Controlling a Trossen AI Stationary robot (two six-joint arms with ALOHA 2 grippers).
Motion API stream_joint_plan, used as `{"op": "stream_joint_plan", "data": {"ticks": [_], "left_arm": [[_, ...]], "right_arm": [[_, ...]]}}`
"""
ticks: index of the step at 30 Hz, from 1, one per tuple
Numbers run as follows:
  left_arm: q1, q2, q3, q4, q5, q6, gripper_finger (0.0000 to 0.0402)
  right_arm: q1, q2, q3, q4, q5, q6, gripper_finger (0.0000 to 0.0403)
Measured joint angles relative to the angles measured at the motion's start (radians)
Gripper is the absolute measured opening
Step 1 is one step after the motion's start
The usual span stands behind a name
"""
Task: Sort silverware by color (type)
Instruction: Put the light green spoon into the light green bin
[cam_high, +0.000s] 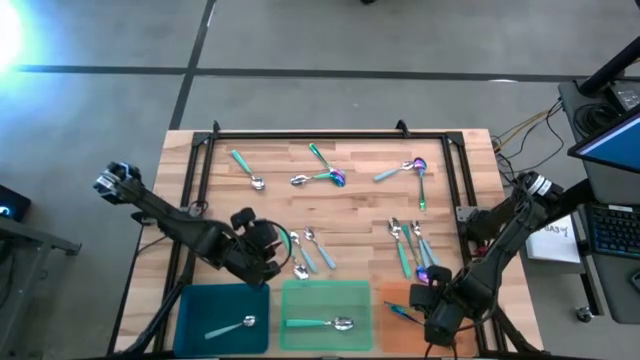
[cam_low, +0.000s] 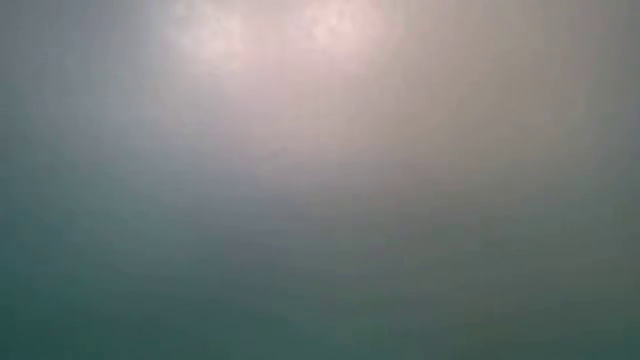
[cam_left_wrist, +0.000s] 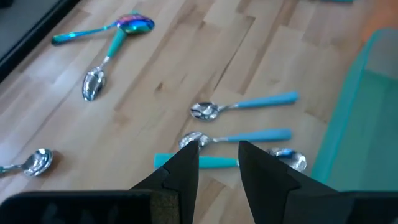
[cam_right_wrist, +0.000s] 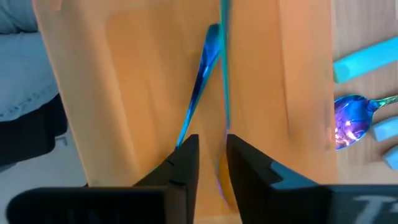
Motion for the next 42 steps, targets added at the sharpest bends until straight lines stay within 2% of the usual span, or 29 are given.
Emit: {"op": "stream_joint_plan", "data": {"ticks": [6,11,21,27,32,38,42], "left_arm": [[0.000,0.027,0.000,0.000,0.035,0.002,0.0098],[0.003,0.045,0.000,-0.002,0.087,0.088,0.0098],[0.081,0.049,-0.003,-0.016,0.163,0.266,0.0098],[0.195,0.049,-0.052,0.004,0.308,0.429,0.0098],[0.287,0.049,-0.142,0.149,0.483,0.622,0.0098],[0.333,0.075,-0.230,0.308,0.611,0.845,0.0098],[0.336,0.119,-0.250,0.336,0.637,0.955,0.0098]], "right_arm": [[0.000,-0.010,0.009,-0.010,0.003,-0.028,0.0105],[-0.016,-0.016,0.016,-0.019,0.046,-0.085,0.0116],[-0.173,-0.021,0.018,-0.040,0.088,-0.222,0.0123],[-0.294,-0.037,0.018,-0.078,0.088,-0.343,0.0123],[-0.391,-0.041,0.018,-0.073,0.091,-0.445,0.0123],[-0.455,-0.041,0.017,-0.073,0.090,-0.539,0.0123],[-0.469,-0.041,0.017,-0.073,0.089,-0.571,0.0123]]}}
